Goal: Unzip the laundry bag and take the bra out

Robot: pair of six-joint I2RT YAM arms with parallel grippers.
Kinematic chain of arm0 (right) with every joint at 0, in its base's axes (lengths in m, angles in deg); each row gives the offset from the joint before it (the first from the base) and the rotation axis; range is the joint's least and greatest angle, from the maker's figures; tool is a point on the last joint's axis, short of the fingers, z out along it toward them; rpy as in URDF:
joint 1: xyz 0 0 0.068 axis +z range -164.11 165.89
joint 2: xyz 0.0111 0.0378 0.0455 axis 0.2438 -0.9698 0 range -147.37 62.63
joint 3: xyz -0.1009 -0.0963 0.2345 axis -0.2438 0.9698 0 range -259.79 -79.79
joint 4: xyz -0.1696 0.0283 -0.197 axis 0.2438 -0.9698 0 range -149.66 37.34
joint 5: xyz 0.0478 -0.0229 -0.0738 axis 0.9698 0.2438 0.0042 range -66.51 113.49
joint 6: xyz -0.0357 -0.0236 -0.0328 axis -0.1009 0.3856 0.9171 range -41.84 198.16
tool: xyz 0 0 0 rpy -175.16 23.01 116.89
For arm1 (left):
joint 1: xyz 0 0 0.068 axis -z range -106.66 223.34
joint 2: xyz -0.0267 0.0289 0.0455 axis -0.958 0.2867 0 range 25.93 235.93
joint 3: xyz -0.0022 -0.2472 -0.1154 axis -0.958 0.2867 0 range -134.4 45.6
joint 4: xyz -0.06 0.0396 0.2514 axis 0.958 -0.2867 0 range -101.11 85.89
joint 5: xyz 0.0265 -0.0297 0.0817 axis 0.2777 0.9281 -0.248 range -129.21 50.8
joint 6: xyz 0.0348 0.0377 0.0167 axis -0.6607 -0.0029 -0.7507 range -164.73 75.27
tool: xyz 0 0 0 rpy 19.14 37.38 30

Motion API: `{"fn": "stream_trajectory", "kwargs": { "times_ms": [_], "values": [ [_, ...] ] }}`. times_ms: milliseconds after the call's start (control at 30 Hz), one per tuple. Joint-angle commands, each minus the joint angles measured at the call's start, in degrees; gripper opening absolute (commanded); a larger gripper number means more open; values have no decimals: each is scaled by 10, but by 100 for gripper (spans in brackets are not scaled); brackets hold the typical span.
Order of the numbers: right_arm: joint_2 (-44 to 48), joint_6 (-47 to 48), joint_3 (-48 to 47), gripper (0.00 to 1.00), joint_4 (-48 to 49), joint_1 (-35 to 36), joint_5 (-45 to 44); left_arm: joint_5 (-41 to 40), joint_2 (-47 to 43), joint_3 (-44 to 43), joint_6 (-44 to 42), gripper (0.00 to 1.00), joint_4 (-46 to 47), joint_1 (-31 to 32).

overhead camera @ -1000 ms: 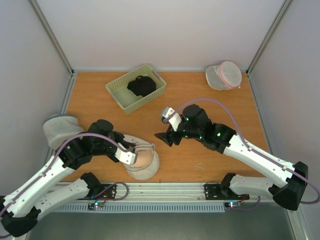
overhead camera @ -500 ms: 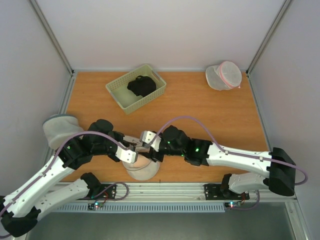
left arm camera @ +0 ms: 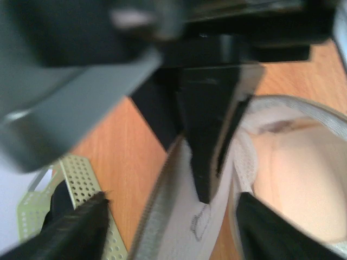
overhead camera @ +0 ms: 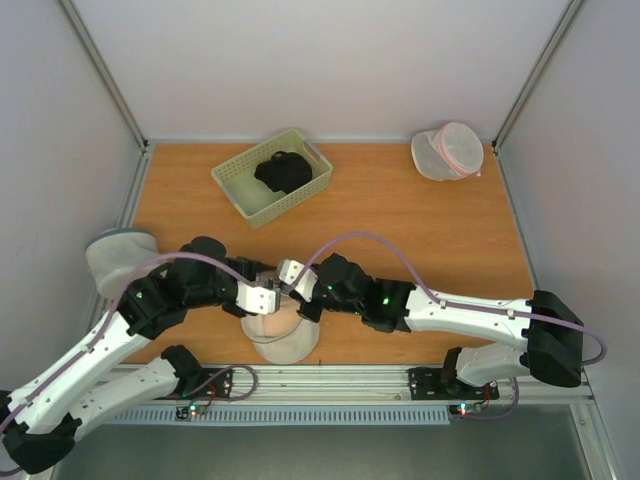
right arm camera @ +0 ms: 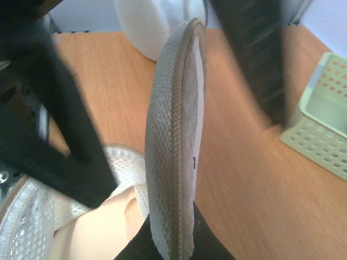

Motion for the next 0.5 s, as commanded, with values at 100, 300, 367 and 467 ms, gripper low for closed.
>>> {"fn": "stream_trajectory", "kwargs": {
  "times_ms": [100,300,367,467],
  "values": [
    [36,-47,22,1,118,-27,-32,-119,-20,-9,420,91,153,-24],
    [44,-76,45,1,170,-60,2,-90,-52,-26,674,98,133,-123],
    [43,-86,51,1,188,-68,12,-111,-58,-24,728,97,106,-158],
    [41,-89,56,1,209,-72,21,-79,-64,12,832,90,58,-213]
  ]
}}
